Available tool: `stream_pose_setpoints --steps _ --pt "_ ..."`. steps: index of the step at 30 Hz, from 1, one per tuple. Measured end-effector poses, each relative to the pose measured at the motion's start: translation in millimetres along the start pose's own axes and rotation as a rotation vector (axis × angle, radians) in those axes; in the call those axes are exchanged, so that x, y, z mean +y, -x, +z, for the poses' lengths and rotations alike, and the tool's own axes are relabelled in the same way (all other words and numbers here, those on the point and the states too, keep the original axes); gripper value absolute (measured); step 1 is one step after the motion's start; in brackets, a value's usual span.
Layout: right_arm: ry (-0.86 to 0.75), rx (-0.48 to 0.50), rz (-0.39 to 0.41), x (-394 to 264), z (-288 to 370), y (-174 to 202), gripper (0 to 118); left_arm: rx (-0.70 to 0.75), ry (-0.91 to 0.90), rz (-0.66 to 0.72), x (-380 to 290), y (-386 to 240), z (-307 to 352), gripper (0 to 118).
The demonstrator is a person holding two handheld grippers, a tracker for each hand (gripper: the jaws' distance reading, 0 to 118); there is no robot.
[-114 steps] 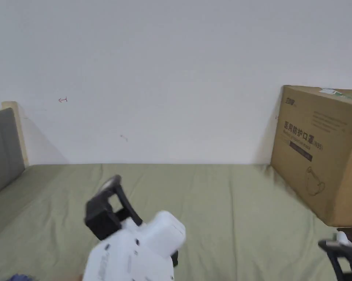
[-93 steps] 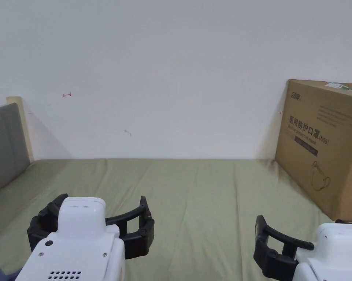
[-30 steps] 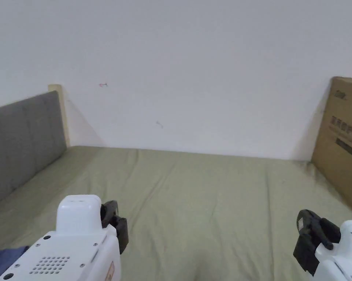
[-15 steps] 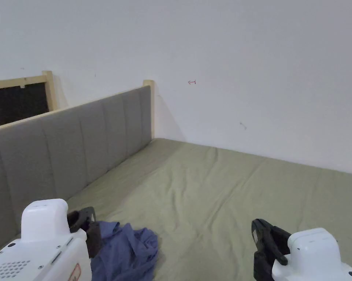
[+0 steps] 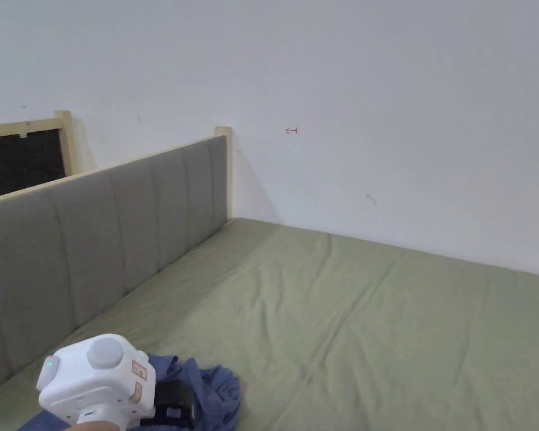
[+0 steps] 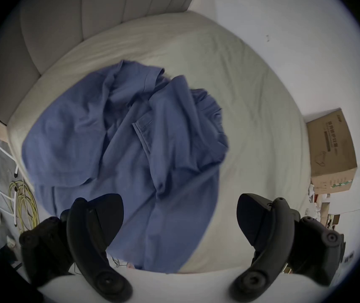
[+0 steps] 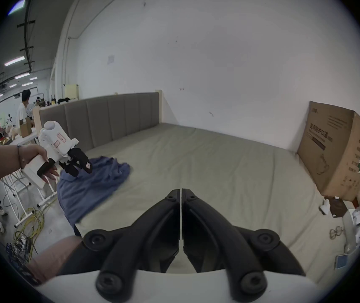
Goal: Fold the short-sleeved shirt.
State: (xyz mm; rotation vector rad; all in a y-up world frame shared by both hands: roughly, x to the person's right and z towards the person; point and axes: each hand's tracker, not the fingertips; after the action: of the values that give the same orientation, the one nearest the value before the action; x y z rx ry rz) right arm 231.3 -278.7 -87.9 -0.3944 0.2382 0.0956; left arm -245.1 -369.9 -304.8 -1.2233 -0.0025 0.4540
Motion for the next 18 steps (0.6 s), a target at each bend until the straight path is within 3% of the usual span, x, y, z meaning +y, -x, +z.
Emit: stream_pose_setpoints --steps 3,7,8,9,10,12,15,16,18 --pt "0.051 -0.034 0.016 -5.2 4.3 -8.7 1 0.015 0.009 -0.049 6.9 -5.5 -40.5 109" --pt "0.100 -0.042 -0.021 -7.1 3.7 -18.9 1 0.081 0.075 -0.056 -3.3 7.8 -106.6 111" --pt "0.109 -0.046 -0.025 -7.0 2.2 -19.5 1 0.088 -0.002 -0.105 -10.7 8.7 -112.1 118" --pt "0.116 -0.053 -0.021 -6.8 1.2 -18.8 1 0.054 -0.030 -0.141 -16.7 3.9 -109.3 118" --pt "0.122 -0.059 -0.017 -6.9 -0.4 -18.2 1 0.174 -0.054 -0.159 -19.7 -3.3 -115.0 118" --pt "0.122 -0.056 -0.016 -6.9 -2.4 -17.2 1 0.240 -0.084 -0.179 -29.1 -14.4 -116.8 118" --pt "0.128 -0.032 -0.025 -5.5 -8.7 -13.6 1 0.229 -0.100 -0.173 -33.4 -9.8 -112.7 118" --pt "0.131 -0.025 -0.027 -4.8 -10.4 -12.4 1 0.236 -0.118 -0.188 -44.5 -20.9 -100.4 117" --pt "0.135 -0.006 -0.034 -3.2 -12.4 -10.6 1 0.244 -0.178 -0.248 -56.9 -24.3 -86.4 100"
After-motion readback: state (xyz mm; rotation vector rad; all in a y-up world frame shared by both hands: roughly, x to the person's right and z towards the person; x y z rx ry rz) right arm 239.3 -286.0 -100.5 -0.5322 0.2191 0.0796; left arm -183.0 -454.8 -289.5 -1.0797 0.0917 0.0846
